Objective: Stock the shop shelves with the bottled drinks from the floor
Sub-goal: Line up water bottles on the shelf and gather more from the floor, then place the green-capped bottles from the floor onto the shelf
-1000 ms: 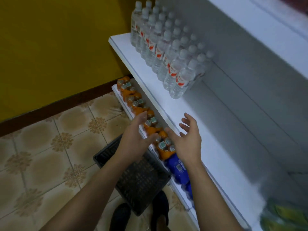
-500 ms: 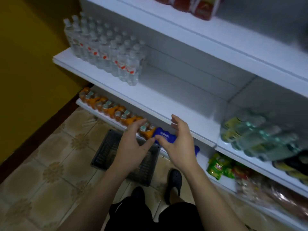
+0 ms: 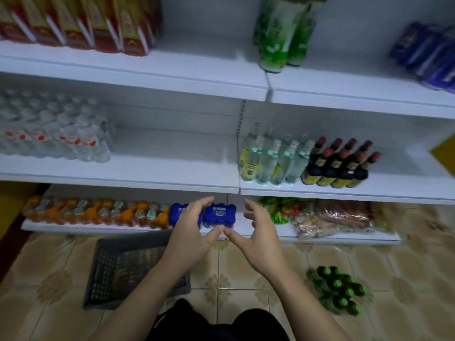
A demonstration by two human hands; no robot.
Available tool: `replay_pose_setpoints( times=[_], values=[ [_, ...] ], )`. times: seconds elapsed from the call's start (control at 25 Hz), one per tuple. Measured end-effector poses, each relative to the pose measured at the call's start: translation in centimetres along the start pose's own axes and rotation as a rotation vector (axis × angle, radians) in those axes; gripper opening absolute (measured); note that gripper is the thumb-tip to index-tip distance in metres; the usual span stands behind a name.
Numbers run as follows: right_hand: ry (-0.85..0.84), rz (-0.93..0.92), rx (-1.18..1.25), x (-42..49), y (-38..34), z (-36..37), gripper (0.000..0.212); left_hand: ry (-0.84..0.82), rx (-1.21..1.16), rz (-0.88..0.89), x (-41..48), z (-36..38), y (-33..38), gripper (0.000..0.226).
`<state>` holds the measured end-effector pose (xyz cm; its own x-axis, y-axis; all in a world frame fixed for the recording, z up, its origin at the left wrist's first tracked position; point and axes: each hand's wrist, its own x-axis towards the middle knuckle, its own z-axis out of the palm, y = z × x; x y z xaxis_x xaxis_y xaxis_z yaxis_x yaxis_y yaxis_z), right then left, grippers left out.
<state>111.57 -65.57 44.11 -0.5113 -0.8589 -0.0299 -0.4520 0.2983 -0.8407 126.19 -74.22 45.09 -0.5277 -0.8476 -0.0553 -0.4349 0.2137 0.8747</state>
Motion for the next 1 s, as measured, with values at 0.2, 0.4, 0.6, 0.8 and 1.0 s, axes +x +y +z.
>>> replay_pose_setpoints(
  times=[0.2,0.4,0.6,0.8,1.0],
  values=[
    [0.119,0.072,0.018,-5.9,4.6,-7.4,0.076,-0.084,0.026,0.101,-3.4,7.3,3.9,0.061],
    [0.248,0.237,0.006,-15.7,11.0,-14.8,0.075,-0.278,0.060,0.169,-8.8,16.5,8.3,0.058],
    [0.419,0.446,0.005,-24.2,16.8,-21.0,0.072,-0.492,0.086,0.227,-12.6,25.3,12.0,0.058],
    [0.532,0.601,0.045,-27.6,20.7,-25.0,0.071,-0.642,0.152,0.246,-13.0,32.1,14.6,0.060],
    [0.547,0.674,0.058,-25.4,25.0,-29.0,0.071,-0.742,0.231,0.242,-10.1,38.8,15.5,0.058]
  ],
)
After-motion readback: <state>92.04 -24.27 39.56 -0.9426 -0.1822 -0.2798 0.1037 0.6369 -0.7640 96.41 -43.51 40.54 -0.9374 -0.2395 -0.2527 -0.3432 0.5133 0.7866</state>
